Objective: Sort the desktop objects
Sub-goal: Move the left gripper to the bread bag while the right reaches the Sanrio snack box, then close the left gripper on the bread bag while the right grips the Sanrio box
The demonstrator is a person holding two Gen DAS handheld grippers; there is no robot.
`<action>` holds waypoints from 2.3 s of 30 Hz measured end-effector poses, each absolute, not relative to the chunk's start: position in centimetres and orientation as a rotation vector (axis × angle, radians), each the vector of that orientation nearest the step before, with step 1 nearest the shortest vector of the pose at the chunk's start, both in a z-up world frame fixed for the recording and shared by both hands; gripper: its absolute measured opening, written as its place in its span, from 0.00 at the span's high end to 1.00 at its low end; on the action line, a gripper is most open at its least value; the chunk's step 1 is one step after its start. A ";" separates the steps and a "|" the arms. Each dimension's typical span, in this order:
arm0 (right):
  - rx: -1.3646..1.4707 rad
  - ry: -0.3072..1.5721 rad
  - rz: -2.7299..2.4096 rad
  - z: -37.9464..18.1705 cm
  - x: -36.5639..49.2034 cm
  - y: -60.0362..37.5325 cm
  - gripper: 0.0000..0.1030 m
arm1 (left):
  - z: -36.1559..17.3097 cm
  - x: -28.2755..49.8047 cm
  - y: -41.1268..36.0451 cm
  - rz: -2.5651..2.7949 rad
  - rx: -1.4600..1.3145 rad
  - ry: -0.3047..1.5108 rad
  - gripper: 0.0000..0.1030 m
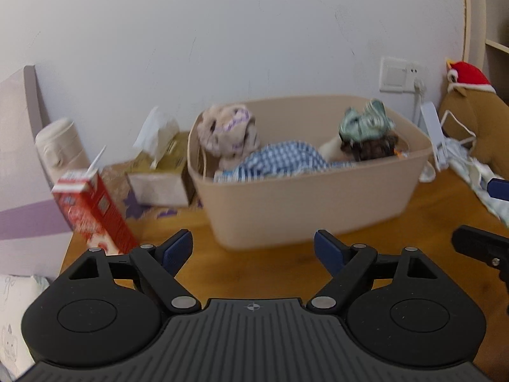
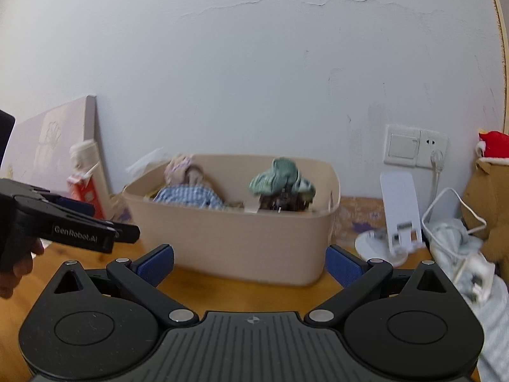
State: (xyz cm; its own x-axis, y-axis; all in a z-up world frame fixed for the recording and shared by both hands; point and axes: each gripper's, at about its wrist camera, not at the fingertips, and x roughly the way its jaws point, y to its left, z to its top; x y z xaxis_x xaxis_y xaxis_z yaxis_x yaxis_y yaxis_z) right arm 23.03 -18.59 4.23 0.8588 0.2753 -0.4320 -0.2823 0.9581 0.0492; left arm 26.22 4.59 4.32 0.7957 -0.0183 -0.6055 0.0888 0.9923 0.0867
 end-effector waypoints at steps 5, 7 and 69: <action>-0.059 0.500 0.326 2.5 19.1 -18.2 0.00 | 2.7 22.2 5.1 -0.077 0.150 0.678 0.17; -0.081 0.531 0.333 1.4 17.7 -18.1 0.00 | 1.8 20.8 5.2 -0.085 0.171 0.692 0.17; -0.140 0.742 0.316 -4.6 19.8 -17.0 0.03 | -4.5 21.7 1.6 -0.195 0.078 0.832 0.18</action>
State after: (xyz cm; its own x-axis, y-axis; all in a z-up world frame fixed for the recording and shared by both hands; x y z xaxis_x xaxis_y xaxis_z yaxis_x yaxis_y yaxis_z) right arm 19.79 -16.99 -4.65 0.6922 0.2327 -0.6831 -0.3313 0.9434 -0.0144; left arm 21.73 1.56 -4.49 0.6571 -0.1415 -0.7404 0.2022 0.9793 -0.0077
